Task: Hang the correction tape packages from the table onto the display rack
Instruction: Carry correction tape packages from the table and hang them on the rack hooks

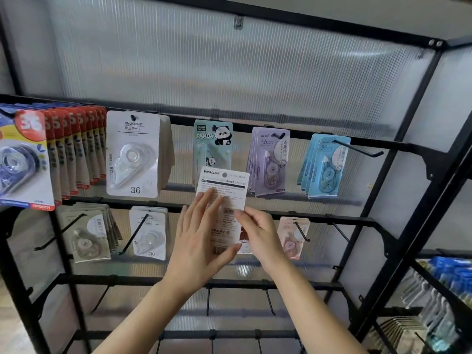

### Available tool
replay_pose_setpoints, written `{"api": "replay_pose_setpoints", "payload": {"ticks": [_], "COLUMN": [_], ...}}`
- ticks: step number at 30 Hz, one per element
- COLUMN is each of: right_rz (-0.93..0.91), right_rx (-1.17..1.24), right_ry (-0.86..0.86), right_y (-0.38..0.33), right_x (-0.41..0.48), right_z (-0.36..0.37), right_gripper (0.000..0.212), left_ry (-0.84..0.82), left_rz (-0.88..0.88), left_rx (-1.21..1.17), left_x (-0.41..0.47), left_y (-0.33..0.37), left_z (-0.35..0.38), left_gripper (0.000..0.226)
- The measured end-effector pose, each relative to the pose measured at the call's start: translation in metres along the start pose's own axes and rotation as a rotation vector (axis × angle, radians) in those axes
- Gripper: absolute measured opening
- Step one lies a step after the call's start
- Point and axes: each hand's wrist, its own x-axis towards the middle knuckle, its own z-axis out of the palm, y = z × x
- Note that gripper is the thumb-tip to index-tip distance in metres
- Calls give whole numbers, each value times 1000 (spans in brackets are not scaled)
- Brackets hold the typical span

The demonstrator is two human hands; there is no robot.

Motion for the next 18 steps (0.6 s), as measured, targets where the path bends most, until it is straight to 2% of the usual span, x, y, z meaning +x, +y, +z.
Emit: {"api": "replay_pose_setpoints", "payload": {"ticks": [2, 7, 11, 15, 16, 18], "right_rz": [1, -10, 7, 55, 80, 148], "right_rx": [16, 41, 75, 69, 73, 84], "right_ry": [46, 64, 81, 119, 119, 89], "right_y": [-1, -5, -6, -2, -2, 0], "right_x": [-2, -5, -6, -5, -5, -5], "right_z": [-2, -2, -6, -15, -17, -19], "right_gripper": [33, 23, 16, 16, 17, 36], "left_ry": [-18, -68, -46, -140, -183, -256], "left_rz": [-88, -320, -382, -515, -503, -455], "left_rx": [-4, -51, -444, -925, -996, -1141], "left_x": [-4, -12, -8, -5, -5, -5], "left_y": [3, 14, 18, 17, 15, 10], "left_z": [2, 13, 13, 1, -1, -2], "left_gripper": [89, 104, 95, 79, 81, 80]}}
